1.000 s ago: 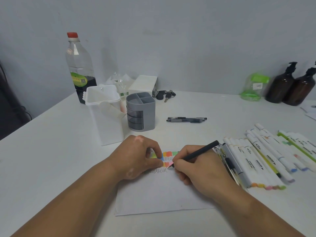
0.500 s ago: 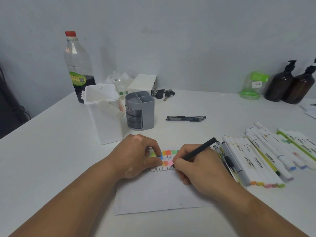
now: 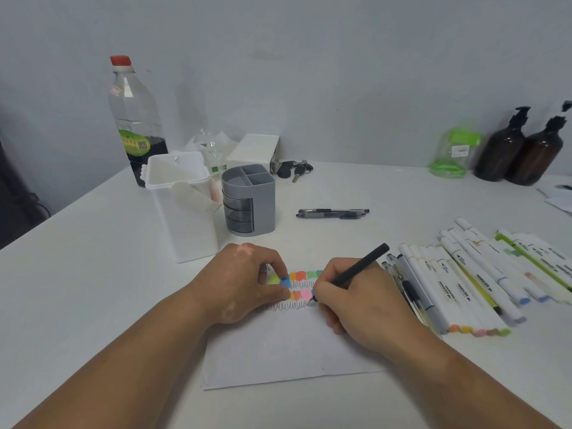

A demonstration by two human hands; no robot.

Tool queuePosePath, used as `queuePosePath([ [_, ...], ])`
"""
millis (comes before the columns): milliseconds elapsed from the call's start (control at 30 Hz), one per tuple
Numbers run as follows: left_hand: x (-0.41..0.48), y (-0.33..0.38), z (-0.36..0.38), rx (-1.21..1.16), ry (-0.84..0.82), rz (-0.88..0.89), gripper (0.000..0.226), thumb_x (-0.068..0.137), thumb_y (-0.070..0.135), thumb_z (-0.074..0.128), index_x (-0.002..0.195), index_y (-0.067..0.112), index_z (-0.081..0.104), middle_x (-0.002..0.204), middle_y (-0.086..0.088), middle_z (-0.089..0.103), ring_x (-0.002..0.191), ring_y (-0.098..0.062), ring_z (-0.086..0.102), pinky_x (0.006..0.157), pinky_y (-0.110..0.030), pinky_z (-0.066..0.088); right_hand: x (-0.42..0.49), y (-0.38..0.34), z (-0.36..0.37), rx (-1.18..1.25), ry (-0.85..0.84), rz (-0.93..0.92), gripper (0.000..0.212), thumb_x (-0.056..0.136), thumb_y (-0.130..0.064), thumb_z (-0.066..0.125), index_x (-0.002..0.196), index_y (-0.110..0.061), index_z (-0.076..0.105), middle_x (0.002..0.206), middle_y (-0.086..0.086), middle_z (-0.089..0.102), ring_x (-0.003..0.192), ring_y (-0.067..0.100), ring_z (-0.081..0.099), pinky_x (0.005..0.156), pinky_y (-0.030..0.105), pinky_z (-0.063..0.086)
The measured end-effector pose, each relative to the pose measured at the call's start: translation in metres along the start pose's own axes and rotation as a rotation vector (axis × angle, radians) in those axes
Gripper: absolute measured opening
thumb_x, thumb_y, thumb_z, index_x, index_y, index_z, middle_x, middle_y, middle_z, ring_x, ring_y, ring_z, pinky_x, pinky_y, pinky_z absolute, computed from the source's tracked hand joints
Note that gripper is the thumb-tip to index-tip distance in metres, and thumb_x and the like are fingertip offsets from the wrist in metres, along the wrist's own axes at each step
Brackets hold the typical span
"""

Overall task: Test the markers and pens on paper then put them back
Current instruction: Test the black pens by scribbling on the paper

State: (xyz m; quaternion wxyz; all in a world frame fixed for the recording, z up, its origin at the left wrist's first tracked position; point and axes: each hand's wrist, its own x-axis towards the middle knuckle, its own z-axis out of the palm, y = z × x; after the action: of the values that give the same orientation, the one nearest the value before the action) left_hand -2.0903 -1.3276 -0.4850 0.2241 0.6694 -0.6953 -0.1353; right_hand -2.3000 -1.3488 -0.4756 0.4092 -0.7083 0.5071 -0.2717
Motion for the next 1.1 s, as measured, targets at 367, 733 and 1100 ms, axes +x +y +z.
queuePosePath([
  [367,-0.003,0.008,-0.007,-0.304,0.136,-0.072,0.013,0.099,0.018,0.047,0.092,0.029,0.048,0.097,0.007,0.063,0.085,-0.015,0.059,0.064,-0.028,0.055,0.008,0.000,-0.026,0.678,0.138,-0.039,0.016,0.087,0.002,0.070,0.074,-0.008,0.069,0.063,0.011,0.065,0.052,0.019,0.058,0.045,0.024,0.048],
  [733,-0.010,0.024,-0.009,-0.552,0.113,0.018,0.019,0.079,0.038,0.072,0.096,0.047,0.070,0.097,0.017,0.074,0.097,-0.006,0.071,0.086,-0.037,0.061,0.006,-0.004,-0.030,0.841,0.013,-0.121,0.013,0.073,-0.011,0.064,0.065,-0.018,0.071,0.068,0.017,0.069,0.053,0.021,0.064,0.047,0.025,0.052],
  [1100,-0.012,0.034,-0.001,-0.710,0.087,0.076,0.023,0.081,0.014,0.079,0.089,0.036,0.077,0.088,0.004,0.078,0.081,-0.015,0.075,0.066,-0.023,0.058,0.006,0.002,-0.016,0.576,-0.053,-0.194,0.011,0.075,-0.025,0.079,0.082,-0.018,0.078,0.069,0.006,0.072,0.060,0.020,0.065,0.054,0.027,0.052],
])
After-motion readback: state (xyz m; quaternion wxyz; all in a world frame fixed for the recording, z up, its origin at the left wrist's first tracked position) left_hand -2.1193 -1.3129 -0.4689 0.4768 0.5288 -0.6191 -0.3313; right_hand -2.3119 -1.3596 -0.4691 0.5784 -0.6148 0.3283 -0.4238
